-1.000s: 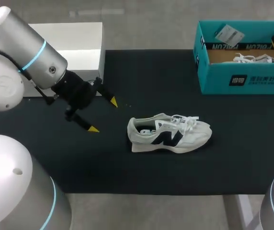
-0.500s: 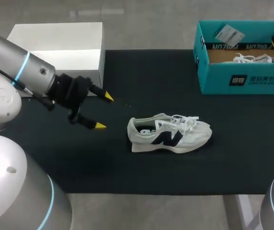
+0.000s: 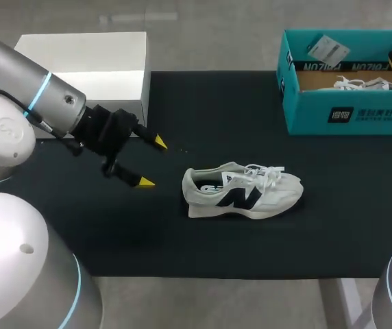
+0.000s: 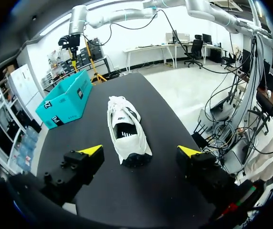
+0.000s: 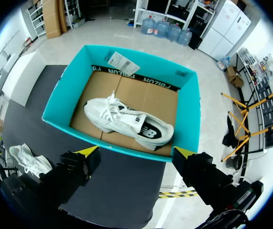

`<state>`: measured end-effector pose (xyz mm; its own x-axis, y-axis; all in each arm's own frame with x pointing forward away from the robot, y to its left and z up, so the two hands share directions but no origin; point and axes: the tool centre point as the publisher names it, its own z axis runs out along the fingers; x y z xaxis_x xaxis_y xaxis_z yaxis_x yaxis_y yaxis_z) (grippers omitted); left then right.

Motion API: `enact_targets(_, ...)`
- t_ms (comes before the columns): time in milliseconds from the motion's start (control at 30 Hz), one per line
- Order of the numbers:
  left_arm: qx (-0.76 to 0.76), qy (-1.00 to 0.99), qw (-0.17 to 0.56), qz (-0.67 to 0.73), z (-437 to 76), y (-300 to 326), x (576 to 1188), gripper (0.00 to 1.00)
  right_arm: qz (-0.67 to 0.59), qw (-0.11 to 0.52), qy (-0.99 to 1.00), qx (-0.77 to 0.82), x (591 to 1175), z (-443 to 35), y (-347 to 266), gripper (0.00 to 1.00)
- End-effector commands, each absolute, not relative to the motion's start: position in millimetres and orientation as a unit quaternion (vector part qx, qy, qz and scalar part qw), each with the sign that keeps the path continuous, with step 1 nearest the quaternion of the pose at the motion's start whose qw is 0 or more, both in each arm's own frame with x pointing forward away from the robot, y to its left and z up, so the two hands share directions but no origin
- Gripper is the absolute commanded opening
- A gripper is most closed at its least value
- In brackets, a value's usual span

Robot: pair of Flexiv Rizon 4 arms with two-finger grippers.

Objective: Take the shoe out of the shoebox, open the shoe tongue, remove and reinsert the insole, then place the shoe into the shoebox

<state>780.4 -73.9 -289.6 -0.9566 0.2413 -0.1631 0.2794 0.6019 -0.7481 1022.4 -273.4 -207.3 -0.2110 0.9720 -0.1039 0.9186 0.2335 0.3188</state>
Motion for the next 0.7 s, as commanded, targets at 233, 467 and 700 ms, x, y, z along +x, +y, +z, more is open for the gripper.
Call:
enact_targets(233, -0.014, 0.898, -0.023, -0.440, -328.5, -68.3, 782.3, 1.00, 0.094, 0.142, 0.773, 0.612, 1022.7, -207.3, -273.6, 1.00)
enact_targets(467, -0.039, 0.906, -0.032, -0.419, -351.7, -74.8, 783.9, 1.00, 0.094, 0.142, 0.773, 0.612, 1022.7, -207.3, -273.6, 1.00)
enact_targets(700, -0.074, 0.908, -0.040, -0.410, -373.4, -85.8, 777.1, 1.00, 0.094, 0.142, 0.773, 0.612, 1022.7, -207.3, -273.6, 1.00)
